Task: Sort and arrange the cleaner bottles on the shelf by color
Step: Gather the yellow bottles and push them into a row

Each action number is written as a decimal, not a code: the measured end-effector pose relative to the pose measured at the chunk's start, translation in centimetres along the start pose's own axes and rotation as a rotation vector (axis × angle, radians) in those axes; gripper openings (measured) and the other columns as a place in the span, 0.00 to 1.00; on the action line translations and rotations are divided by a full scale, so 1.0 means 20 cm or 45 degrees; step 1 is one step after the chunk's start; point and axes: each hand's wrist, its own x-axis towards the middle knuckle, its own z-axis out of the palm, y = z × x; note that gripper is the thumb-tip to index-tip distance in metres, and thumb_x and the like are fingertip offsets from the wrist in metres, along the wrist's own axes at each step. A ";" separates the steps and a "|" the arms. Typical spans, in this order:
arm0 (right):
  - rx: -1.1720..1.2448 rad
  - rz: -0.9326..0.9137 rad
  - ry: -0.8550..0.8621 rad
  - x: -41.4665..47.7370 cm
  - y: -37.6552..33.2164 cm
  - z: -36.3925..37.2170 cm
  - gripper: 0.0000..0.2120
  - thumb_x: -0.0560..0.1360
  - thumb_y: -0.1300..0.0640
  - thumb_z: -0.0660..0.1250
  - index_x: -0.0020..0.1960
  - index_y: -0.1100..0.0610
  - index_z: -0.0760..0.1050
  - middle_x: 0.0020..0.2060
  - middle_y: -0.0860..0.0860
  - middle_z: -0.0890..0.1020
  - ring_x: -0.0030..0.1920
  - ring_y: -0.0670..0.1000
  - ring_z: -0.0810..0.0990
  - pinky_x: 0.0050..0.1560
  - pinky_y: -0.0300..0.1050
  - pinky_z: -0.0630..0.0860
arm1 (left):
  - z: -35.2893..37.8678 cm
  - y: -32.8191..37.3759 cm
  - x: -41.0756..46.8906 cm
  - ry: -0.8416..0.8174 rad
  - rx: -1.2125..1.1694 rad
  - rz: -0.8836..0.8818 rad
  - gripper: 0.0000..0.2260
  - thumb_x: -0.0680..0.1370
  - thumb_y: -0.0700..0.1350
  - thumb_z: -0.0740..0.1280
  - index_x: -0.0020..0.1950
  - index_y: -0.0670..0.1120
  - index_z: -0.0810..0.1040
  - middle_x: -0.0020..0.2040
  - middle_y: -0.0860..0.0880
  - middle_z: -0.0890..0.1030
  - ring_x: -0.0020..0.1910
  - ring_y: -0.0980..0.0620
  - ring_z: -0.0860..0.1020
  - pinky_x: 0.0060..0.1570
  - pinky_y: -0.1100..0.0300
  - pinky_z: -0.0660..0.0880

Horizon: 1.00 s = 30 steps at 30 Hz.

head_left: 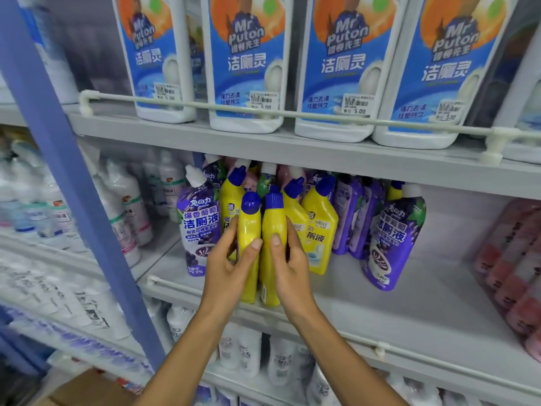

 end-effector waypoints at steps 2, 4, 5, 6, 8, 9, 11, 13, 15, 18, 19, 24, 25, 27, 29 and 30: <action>0.014 -0.041 -0.024 0.02 -0.03 0.06 0.20 0.86 0.58 0.59 0.77 0.52 0.67 0.71 0.44 0.76 0.73 0.43 0.72 0.72 0.40 0.70 | -0.05 0.05 0.01 0.014 0.007 0.030 0.22 0.82 0.39 0.68 0.76 0.48 0.72 0.70 0.50 0.79 0.71 0.52 0.77 0.69 0.53 0.75; 0.024 -0.063 -0.062 0.04 -0.05 0.11 0.20 0.86 0.59 0.59 0.77 0.53 0.67 0.71 0.43 0.76 0.72 0.42 0.73 0.71 0.39 0.70 | -0.11 0.08 0.03 0.016 0.014 0.055 0.22 0.83 0.40 0.68 0.77 0.48 0.72 0.70 0.50 0.79 0.70 0.52 0.77 0.69 0.53 0.75; 0.015 -0.072 -0.086 0.06 -0.06 0.14 0.20 0.86 0.59 0.59 0.77 0.53 0.67 0.71 0.44 0.76 0.72 0.43 0.73 0.71 0.41 0.71 | -0.14 0.10 0.03 0.019 0.014 0.061 0.22 0.83 0.40 0.68 0.77 0.48 0.72 0.70 0.50 0.80 0.70 0.51 0.77 0.69 0.52 0.75; 0.003 -0.082 -0.111 0.07 -0.07 0.17 0.20 0.86 0.58 0.59 0.78 0.54 0.67 0.72 0.46 0.76 0.73 0.45 0.73 0.72 0.43 0.71 | -0.17 0.10 0.03 0.031 0.014 0.062 0.21 0.83 0.41 0.68 0.76 0.48 0.72 0.69 0.50 0.80 0.70 0.51 0.77 0.69 0.51 0.75; 0.002 -0.084 -0.146 0.08 -0.06 0.22 0.21 0.86 0.58 0.59 0.78 0.54 0.66 0.72 0.46 0.76 0.73 0.45 0.73 0.71 0.41 0.71 | -0.22 0.11 0.04 0.077 0.018 0.070 0.22 0.82 0.41 0.68 0.76 0.49 0.72 0.69 0.50 0.81 0.69 0.51 0.78 0.69 0.48 0.75; 0.011 -0.075 -0.150 0.08 -0.05 0.25 0.21 0.86 0.58 0.59 0.78 0.54 0.66 0.72 0.44 0.76 0.73 0.43 0.73 0.69 0.37 0.70 | -0.24 0.10 0.05 0.098 0.028 0.074 0.22 0.82 0.42 0.69 0.76 0.50 0.73 0.69 0.51 0.81 0.69 0.51 0.78 0.69 0.47 0.75; 0.026 -0.040 -0.147 0.08 0.00 0.29 0.21 0.85 0.58 0.60 0.78 0.52 0.67 0.71 0.41 0.75 0.72 0.39 0.72 0.68 0.33 0.69 | -0.28 0.06 0.05 0.144 0.049 0.062 0.22 0.82 0.43 0.70 0.76 0.51 0.73 0.67 0.50 0.82 0.68 0.50 0.79 0.69 0.45 0.75; 0.017 0.014 -0.148 0.08 0.06 0.32 0.22 0.85 0.54 0.61 0.79 0.52 0.66 0.73 0.42 0.74 0.74 0.40 0.70 0.73 0.41 0.70 | -0.30 0.02 0.06 0.208 0.093 0.030 0.22 0.81 0.47 0.72 0.75 0.54 0.75 0.66 0.50 0.82 0.66 0.49 0.80 0.67 0.43 0.76; 0.003 0.064 -0.127 0.09 0.11 0.34 0.24 0.85 0.51 0.62 0.80 0.52 0.65 0.75 0.43 0.72 0.75 0.40 0.69 0.75 0.48 0.69 | -0.32 -0.02 0.06 0.271 0.161 0.005 0.23 0.78 0.54 0.74 0.73 0.59 0.76 0.63 0.50 0.82 0.63 0.51 0.80 0.65 0.42 0.77; -0.001 0.089 -0.085 0.11 0.15 0.36 0.25 0.84 0.48 0.62 0.80 0.50 0.64 0.74 0.41 0.72 0.74 0.40 0.70 0.75 0.49 0.69 | -0.33 -0.05 0.09 0.287 0.220 0.015 0.23 0.77 0.55 0.75 0.72 0.60 0.77 0.60 0.52 0.82 0.61 0.52 0.80 0.63 0.44 0.78; -0.006 0.097 -0.072 0.11 0.16 0.37 0.26 0.84 0.46 0.62 0.80 0.49 0.64 0.74 0.40 0.72 0.74 0.40 0.70 0.75 0.49 0.69 | -0.34 -0.06 0.11 0.278 0.247 0.026 0.23 0.77 0.54 0.75 0.72 0.60 0.76 0.59 0.52 0.82 0.60 0.52 0.80 0.62 0.43 0.78; 0.004 0.115 -0.005 0.15 0.21 0.41 0.27 0.82 0.42 0.63 0.79 0.46 0.65 0.73 0.42 0.74 0.74 0.42 0.71 0.75 0.52 0.70 | -0.35 -0.09 0.16 0.305 0.264 -0.005 0.24 0.77 0.51 0.75 0.73 0.56 0.76 0.60 0.55 0.82 0.61 0.58 0.79 0.63 0.48 0.78; 0.011 0.119 0.006 0.15 0.22 0.42 0.26 0.83 0.43 0.63 0.79 0.47 0.65 0.73 0.42 0.74 0.73 0.41 0.71 0.74 0.50 0.71 | -0.35 -0.09 0.17 0.304 0.262 -0.010 0.24 0.77 0.51 0.75 0.73 0.55 0.76 0.61 0.56 0.82 0.62 0.58 0.79 0.64 0.48 0.77; 0.016 0.118 0.014 0.14 0.22 0.42 0.25 0.84 0.46 0.63 0.79 0.47 0.66 0.73 0.42 0.74 0.73 0.40 0.71 0.73 0.45 0.71 | -0.36 -0.11 0.18 0.280 0.239 -0.006 0.23 0.78 0.50 0.74 0.73 0.54 0.76 0.63 0.55 0.82 0.63 0.57 0.80 0.64 0.47 0.78; 0.016 0.112 0.013 0.14 0.21 0.43 0.24 0.84 0.47 0.63 0.79 0.47 0.66 0.73 0.41 0.74 0.72 0.39 0.71 0.71 0.39 0.71 | -0.38 -0.12 0.20 0.255 0.203 0.003 0.22 0.79 0.48 0.74 0.73 0.54 0.76 0.63 0.54 0.83 0.63 0.54 0.81 0.64 0.45 0.78; 0.006 0.108 0.017 0.14 0.21 0.44 0.24 0.84 0.47 0.63 0.78 0.46 0.66 0.73 0.41 0.73 0.72 0.37 0.70 0.70 0.36 0.70 | -0.39 -0.12 0.21 0.244 0.186 0.002 0.22 0.79 0.48 0.74 0.73 0.53 0.76 0.63 0.54 0.84 0.63 0.53 0.81 0.64 0.44 0.78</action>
